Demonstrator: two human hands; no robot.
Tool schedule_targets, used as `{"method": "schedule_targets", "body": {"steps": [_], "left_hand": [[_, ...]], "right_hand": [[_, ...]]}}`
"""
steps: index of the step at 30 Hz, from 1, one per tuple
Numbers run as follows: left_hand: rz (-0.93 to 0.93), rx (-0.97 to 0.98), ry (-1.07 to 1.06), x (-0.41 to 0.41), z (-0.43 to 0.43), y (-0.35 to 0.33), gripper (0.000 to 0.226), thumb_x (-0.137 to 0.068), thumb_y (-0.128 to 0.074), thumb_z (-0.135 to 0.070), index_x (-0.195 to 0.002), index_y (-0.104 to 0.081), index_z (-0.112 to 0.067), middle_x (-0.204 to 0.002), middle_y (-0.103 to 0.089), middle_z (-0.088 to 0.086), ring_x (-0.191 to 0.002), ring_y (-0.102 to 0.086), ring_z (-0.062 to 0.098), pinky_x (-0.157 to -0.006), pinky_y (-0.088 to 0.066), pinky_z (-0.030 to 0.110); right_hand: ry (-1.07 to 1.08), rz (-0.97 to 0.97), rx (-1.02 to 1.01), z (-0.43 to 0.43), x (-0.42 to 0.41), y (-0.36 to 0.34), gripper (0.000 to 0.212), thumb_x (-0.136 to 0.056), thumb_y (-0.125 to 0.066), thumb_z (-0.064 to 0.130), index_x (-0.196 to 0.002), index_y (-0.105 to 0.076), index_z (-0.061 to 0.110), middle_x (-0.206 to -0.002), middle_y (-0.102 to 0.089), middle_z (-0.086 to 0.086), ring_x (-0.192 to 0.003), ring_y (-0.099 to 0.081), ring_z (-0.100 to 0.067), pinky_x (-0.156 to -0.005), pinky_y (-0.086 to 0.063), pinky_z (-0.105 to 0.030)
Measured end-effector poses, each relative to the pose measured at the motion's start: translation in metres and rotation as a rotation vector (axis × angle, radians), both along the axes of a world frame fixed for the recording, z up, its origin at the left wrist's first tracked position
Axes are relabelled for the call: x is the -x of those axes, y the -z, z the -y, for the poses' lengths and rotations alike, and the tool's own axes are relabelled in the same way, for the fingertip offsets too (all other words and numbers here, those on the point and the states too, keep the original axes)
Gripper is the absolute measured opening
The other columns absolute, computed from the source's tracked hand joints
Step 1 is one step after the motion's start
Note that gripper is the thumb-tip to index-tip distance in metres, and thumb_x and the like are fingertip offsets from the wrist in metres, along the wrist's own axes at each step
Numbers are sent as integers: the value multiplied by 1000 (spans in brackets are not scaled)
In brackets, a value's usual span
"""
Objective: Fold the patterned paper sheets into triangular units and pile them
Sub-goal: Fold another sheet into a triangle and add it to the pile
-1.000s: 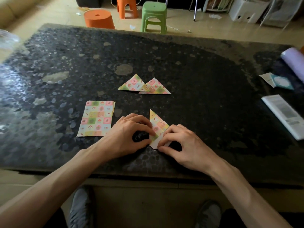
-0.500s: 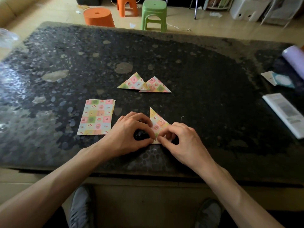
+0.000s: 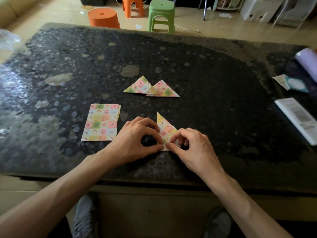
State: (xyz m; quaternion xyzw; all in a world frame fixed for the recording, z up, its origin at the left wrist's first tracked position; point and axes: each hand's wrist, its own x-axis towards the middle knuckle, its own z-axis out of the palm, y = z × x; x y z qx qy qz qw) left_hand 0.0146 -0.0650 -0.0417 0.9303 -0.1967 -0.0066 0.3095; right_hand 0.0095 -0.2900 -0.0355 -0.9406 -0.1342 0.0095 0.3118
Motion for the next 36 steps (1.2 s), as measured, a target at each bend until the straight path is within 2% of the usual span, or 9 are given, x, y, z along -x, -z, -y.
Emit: {"method": "schedule_targets", "body": {"steps": [6,22,28,32,36], "left_hand": [[3,-7,-12,2,2,0,15,-81,-71,-59,-90,-73,-47,-113,-56,-26,-118,-46,0,-99,-41,39],[4,-19,-15,2,3,0,17,-80,-68,-62,-89,-72,-48,-113,-55,-26,-118,-47,3,-96,-40,37],[6,-34,-21,1,4,1,19,-80,-68,-63,-89,-72,-47,-113,-55,-26,-118,-47,2,-93,-38,35],[0,-38,-23,1,4,0,23,-79,-66,-64,-89,-73,-45,-113,-54,-25,-119,-46,2,-93,-37,35],[-21,-32,-29,2,4,0,23,-79,-67,-64,-89,-74,-44,-114,-54,-25,-120,-44,2,-97,-36,35]], "right_hand": [[12,-31,7,0,-1,0,18,-86,-78,48,-86,-67,34,-78,-55,15,-80,-51,-4,-67,-41,-23],[31,-126,29,-3,-4,-1,17,-88,-77,46,-87,-67,33,-85,-54,14,-86,-50,-6,-73,-46,-26],[20,-79,61,-5,-1,1,18,-90,-73,49,-89,-63,34,-87,-50,17,-91,-47,-4,-73,-41,-23],[-26,-21,58,-4,5,4,24,-88,-68,58,-92,-58,37,-90,-46,16,-92,-44,-4,-72,-38,-19],[-21,-9,62,-5,7,4,25,-87,-68,59,-93,-58,36,-90,-45,17,-92,-43,-5,-73,-35,-23]]}}
